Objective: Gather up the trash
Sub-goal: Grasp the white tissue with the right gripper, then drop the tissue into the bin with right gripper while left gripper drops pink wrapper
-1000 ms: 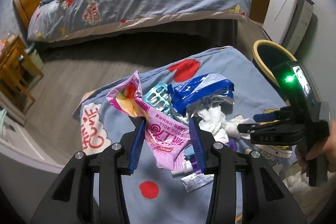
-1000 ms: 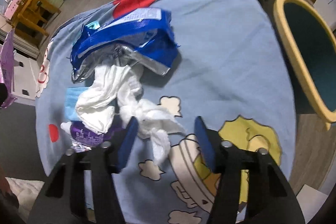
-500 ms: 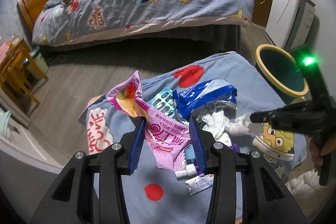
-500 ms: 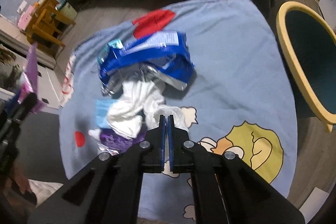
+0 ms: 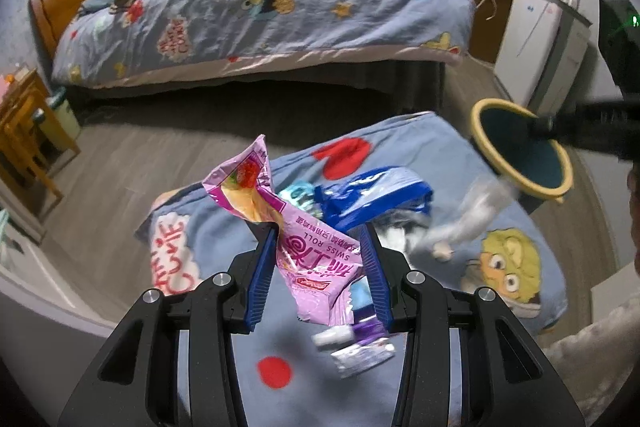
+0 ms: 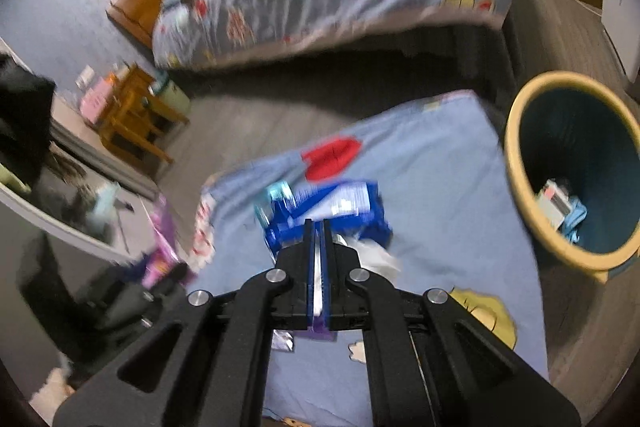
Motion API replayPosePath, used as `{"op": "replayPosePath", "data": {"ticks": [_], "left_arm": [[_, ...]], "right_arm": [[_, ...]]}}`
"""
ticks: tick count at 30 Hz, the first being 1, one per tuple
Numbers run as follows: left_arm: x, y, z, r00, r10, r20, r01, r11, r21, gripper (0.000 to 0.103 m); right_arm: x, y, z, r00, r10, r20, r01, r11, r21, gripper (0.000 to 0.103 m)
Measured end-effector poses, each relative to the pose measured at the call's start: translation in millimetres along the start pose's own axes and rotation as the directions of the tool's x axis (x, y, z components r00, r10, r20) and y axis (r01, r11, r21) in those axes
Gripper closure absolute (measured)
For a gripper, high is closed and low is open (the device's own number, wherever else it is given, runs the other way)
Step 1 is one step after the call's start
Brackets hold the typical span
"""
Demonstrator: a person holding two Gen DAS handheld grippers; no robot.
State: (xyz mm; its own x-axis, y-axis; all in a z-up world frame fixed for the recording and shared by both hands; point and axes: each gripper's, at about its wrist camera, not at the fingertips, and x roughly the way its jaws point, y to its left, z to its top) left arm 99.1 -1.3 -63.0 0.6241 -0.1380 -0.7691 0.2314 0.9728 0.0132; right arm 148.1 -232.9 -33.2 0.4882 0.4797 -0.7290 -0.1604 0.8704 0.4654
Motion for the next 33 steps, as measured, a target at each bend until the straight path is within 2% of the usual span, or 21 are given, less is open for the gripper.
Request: {"op": "replayPosePath", "data": {"ticks": [4, 6, 8, 10, 11, 12, 13, 16, 20, 22, 24, 26, 30, 33], "left_arm": [[-1.7, -11.1, 0.7, 1.000, -0.027, 0.015, 0.027, 1.000, 0.014, 0.059], [-1.0, -16.9, 1.1, 1.000, -0.020, 0.017, 0.019, 1.000, 0.022, 0.059], [2.6, -21.2, 1.7, 1.000, -0.004, 0.010, 0.004, 0.999, 0.033, 0.059], [7.2, -21.6, 3.0, 1.000, 0.006, -0.005, -0.006, 1.000, 0.025, 0.059], [9.6, -21.2, 4.1, 1.000, 0.009, -0.011, -0.009, 1.000, 0.017, 0.059], [12.1, -21.3, 5.3, 1.000, 0.008, -0.017, -0.008, 1.000, 0.007, 0.059], [13.7, -21.9, 6.3, 1.000, 0.006, -0.021, -0.006, 1.000, 0.002, 0.059], [18.1, -29.0, 7.4, 1.000, 0.007, -0.026, -0.006, 1.000, 0.024, 0.059], [24.5, -40.8, 5.6, 0.999, 0.015, -0.036, -0.012, 0.997, 0.076, 0.059], [26.8, -43.6, 5.2, 0.999, 0.011, -0.043, -0.007, 0.996, 0.087, 0.059], [27.4, -45.1, 5.0, 0.999, 0.008, -0.046, -0.004, 0.995, 0.095, 0.059], [26.7, -46.3, 4.8, 0.999, 0.003, -0.045, 0.001, 0.995, 0.095, 0.059], [25.7, -50.6, 4.7, 0.999, -0.007, -0.050, 0.011, 0.995, 0.098, 0.059], [22.4, -60.4, 7.8, 0.999, -0.020, -0.040, 0.024, 0.993, 0.114, 0.059]], "right_arm": [[-27.8, -14.5, 17.5, 0.997, 0.001, 0.071, -0.002, 1.000, 0.004, 0.101], [-19.4, -23.3, 16.7, 0.999, -0.034, 0.027, 0.034, 0.999, -0.018, 0.101], [10.2, -38.3, 7.0, 0.995, -0.070, -0.076, 0.071, 0.997, 0.003, 0.099], [42.9, -52.6, -9.5, 0.973, -0.131, -0.188, 0.137, 0.990, 0.021, 0.085], [56.8, -56.3, -17.9, 0.958, -0.163, -0.234, 0.170, 0.985, 0.012, 0.070], [67.7, -58.9, -24.9, 0.946, -0.184, -0.266, 0.191, 0.982, 0.003, 0.060], [81.1, -60.6, -33.3, 0.931, -0.203, -0.304, 0.209, 0.978, -0.012, 0.057], [106.0, -64.1, -45.8, 0.907, -0.227, -0.355, 0.228, 0.973, -0.041, 0.049], [125.7, -68.9, -51.8, 0.905, -0.198, -0.376, 0.204, 0.979, -0.024, 0.048], [134.7, -69.0, -55.2, 0.900, -0.182, -0.397, 0.187, 0.982, -0.026, 0.070], [129.4, -64.1, -56.7, 0.899, -0.203, -0.388, 0.195, 0.979, -0.062, 0.074], [117.4, -54.7, -47.6, 0.910, -0.198, -0.364, 0.182, 0.980, -0.078, 0.075], [75.2, -38.8, -18.9, 0.951, -0.193, -0.241, 0.172, 0.980, -0.105, 0.075], [31.7, -36.3, 8.1, 0.966, -0.232, -0.114, 0.215, 0.966, -0.142, 0.075]]}}
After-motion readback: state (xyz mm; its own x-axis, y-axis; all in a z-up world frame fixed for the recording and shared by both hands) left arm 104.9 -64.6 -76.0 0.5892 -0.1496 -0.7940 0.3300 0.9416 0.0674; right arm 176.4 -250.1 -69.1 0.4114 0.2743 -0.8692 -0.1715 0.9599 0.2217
